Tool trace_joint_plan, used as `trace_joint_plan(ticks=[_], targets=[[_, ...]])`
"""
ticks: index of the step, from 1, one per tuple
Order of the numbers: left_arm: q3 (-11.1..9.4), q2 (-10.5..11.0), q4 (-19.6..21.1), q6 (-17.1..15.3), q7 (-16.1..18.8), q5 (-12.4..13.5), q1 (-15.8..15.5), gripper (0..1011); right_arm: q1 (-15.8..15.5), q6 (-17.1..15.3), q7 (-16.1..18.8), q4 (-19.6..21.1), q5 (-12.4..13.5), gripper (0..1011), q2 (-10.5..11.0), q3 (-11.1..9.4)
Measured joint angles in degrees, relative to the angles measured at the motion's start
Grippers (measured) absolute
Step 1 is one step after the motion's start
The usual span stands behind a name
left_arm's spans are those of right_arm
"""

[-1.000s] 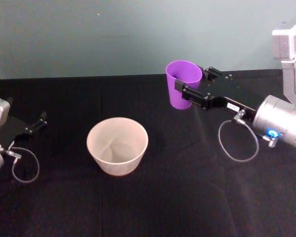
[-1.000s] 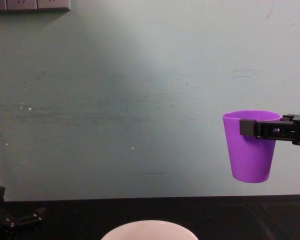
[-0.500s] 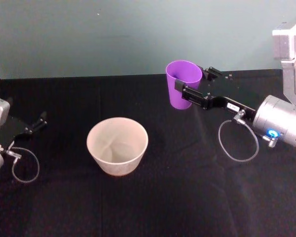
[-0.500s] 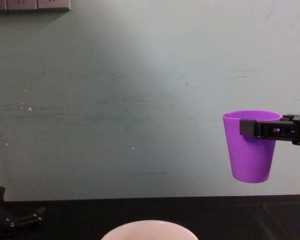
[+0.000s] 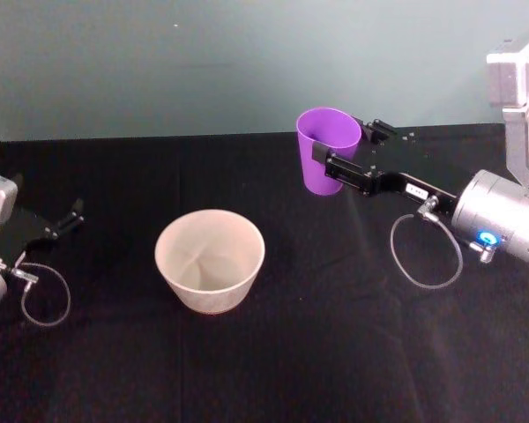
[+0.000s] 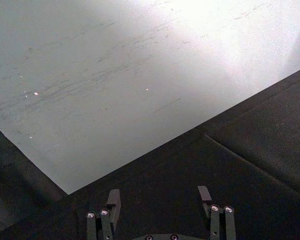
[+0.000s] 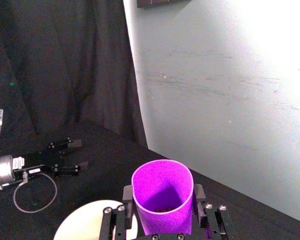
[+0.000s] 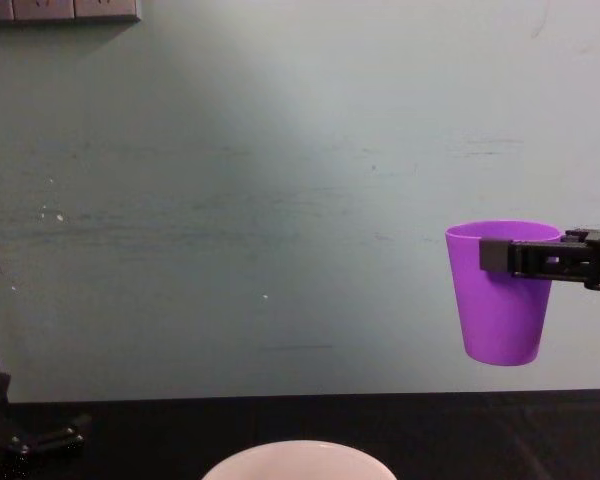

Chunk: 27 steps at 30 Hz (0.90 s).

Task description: Pick up the cup and pour the mung beans from the cup into the bowl.

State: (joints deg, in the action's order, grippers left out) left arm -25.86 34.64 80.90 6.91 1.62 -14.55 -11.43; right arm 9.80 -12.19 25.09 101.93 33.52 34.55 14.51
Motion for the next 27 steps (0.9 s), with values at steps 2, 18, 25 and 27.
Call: trace_joint_plan(ticks=[2,18,25,27], targets=[[0.0,0.0,0.0,0.0,0.0,0.0,0.0,1000,0.0,0.0,0.0,0.0,0.0,715,0.0,0.0],[0.0,0.0,0.0,0.0,0.0,0.0,0.0,1000,0.0,0.0,0.0,0.0,0.0,715,0.0,0.0],[0.0,0.0,0.0,0.0,0.0,0.0,0.0,1000,0.0,0.0,0.0,0.0,0.0,715,0.0,0.0],[0.0,0.0,0.0,0.0,0.0,0.0,0.0,1000,0.0,0.0,0.0,0.0,0.0,715,0.0,0.0]])
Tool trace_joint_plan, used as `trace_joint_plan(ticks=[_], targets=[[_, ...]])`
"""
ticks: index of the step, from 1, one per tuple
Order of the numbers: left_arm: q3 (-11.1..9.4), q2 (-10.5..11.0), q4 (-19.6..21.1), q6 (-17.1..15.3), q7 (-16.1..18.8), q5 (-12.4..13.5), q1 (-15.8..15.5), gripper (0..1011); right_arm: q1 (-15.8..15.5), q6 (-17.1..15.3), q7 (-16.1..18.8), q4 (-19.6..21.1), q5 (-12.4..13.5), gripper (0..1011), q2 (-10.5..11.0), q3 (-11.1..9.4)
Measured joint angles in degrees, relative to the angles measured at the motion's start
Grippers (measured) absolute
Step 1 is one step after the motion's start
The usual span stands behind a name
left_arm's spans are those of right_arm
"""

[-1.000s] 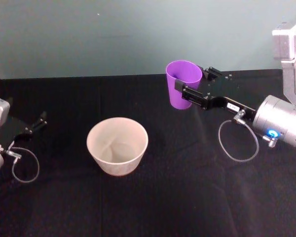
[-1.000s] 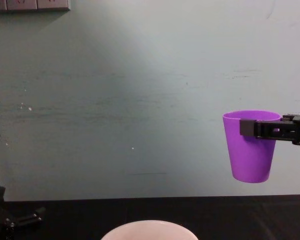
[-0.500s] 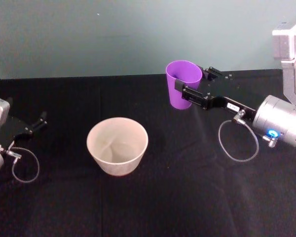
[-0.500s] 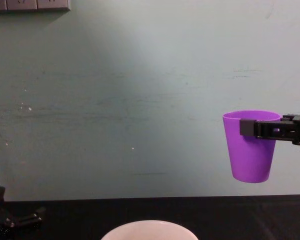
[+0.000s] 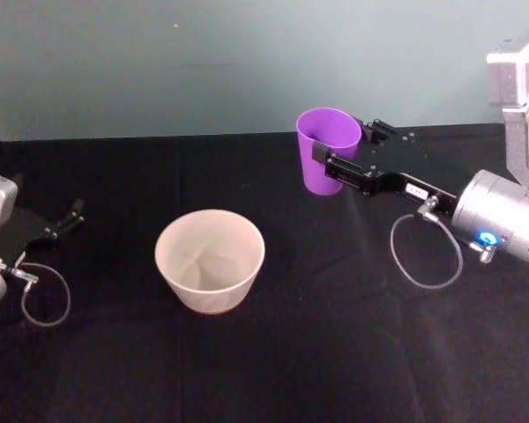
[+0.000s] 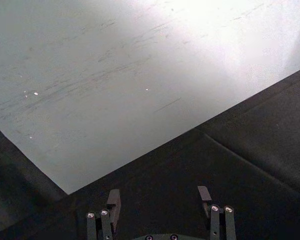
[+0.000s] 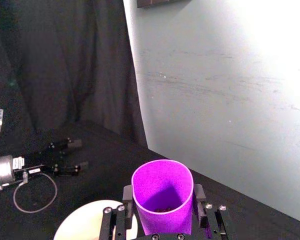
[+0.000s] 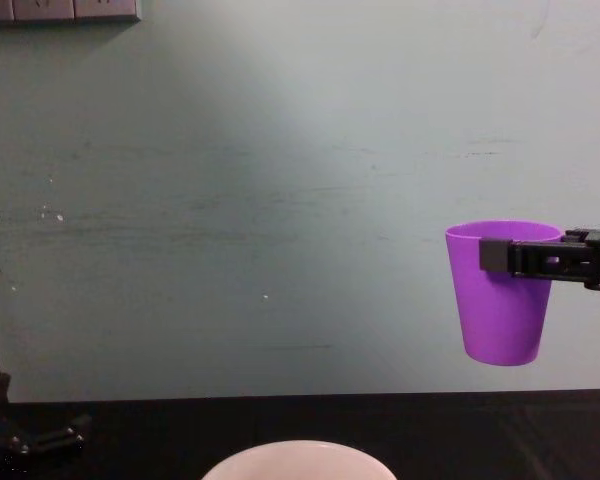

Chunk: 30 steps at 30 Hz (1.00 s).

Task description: Pick up the cup and pour the mung beans from the cup into the bowl.

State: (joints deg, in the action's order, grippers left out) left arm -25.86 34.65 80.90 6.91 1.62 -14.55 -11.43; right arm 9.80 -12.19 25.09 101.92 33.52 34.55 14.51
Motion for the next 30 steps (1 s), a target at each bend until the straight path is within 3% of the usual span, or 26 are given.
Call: trace_joint_plan(ticks=[30], targets=[[0.0,0.0,0.0,0.0,0.0,0.0,0.0,1000,0.0,0.0,0.0,0.0,0.0,715,0.0,0.0]])
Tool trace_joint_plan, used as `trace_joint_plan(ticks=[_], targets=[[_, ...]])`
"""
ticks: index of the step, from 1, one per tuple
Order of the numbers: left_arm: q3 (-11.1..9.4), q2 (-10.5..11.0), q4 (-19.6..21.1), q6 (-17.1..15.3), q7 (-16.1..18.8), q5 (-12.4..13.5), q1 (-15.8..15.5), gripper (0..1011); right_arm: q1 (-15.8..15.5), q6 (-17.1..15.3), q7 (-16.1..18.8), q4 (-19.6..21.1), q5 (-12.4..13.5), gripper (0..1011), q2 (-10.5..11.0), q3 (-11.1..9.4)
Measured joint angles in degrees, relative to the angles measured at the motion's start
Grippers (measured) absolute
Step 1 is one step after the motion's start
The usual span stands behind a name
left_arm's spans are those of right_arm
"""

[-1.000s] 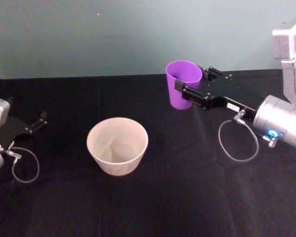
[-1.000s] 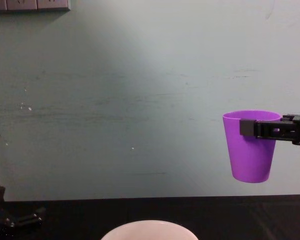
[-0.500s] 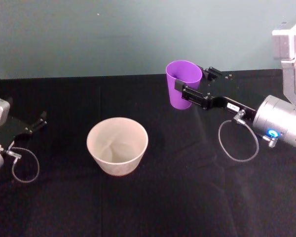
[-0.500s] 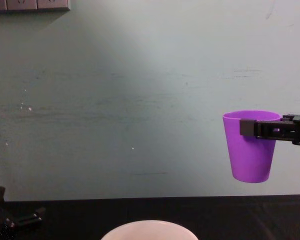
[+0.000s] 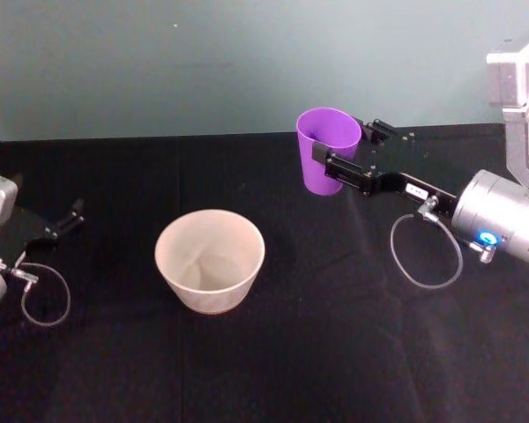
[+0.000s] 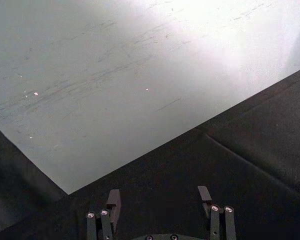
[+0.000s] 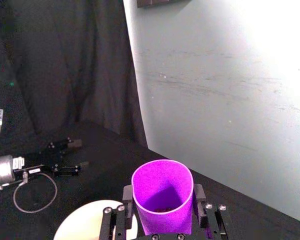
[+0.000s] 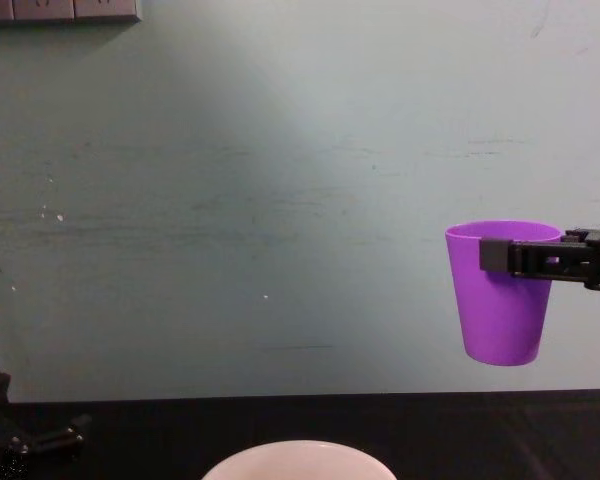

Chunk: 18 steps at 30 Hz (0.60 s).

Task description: Pick up the cup and pour the mung beans from the cup into the bowl.

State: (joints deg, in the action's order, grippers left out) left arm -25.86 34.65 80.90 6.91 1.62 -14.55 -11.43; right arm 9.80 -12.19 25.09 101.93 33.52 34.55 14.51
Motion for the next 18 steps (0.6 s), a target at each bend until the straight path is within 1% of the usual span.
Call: trace_joint_plan(ticks=[18], targets=[[0.0,0.0,0.0,0.0,0.0,0.0,0.0,1000,0.0,0.0,0.0,0.0,0.0,715,0.0,0.0]])
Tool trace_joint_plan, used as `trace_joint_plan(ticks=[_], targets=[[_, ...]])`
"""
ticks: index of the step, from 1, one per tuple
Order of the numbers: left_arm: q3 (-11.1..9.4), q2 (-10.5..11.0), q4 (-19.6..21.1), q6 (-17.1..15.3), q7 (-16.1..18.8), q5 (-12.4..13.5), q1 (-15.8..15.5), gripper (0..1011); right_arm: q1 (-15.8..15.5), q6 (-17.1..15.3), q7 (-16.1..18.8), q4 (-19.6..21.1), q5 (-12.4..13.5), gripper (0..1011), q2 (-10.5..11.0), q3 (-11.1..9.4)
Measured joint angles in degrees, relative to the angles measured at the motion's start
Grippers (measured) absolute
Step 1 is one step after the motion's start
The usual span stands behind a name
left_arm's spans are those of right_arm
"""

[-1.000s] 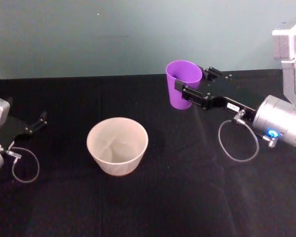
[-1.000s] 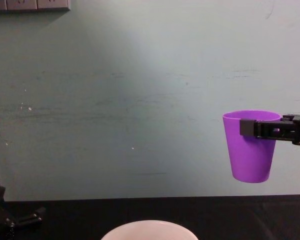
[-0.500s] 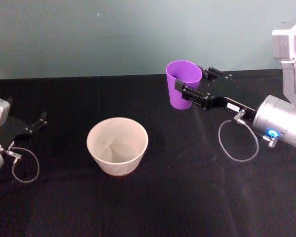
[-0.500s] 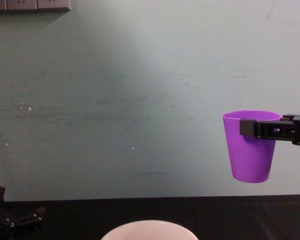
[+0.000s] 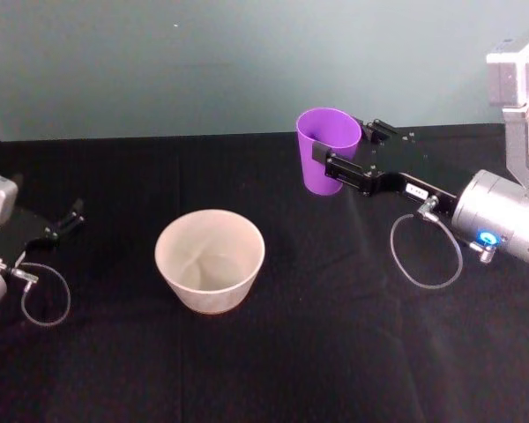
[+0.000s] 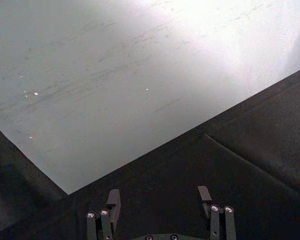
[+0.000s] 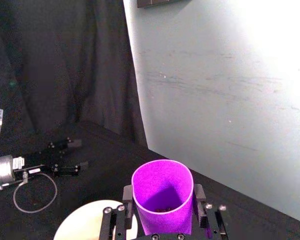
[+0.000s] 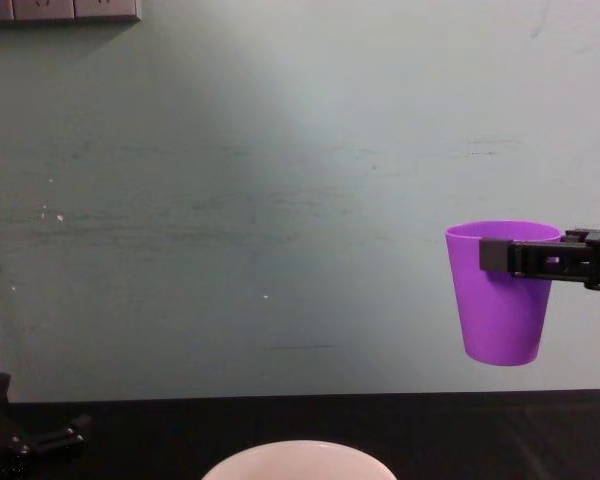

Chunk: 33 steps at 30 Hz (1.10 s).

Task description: Pick up the cup and pour the mung beans from the cup into the bowl.

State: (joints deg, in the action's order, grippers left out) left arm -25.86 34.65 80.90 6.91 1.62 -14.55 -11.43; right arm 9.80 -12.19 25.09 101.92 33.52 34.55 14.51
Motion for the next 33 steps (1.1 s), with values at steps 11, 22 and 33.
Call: trace_joint_plan(ticks=[11,22,33], targets=[[0.0,0.0,0.0,0.0,0.0,0.0,0.0,1000,0.0,0.0,0.0,0.0,0.0,715,0.0,0.0],[0.0,0.0,0.0,0.0,0.0,0.0,0.0,1000,0.0,0.0,0.0,0.0,0.0,715,0.0,0.0],[0.0,0.0,0.0,0.0,0.0,0.0,0.0,1000,0.0,0.0,0.0,0.0,0.0,715,0.0,0.0]])
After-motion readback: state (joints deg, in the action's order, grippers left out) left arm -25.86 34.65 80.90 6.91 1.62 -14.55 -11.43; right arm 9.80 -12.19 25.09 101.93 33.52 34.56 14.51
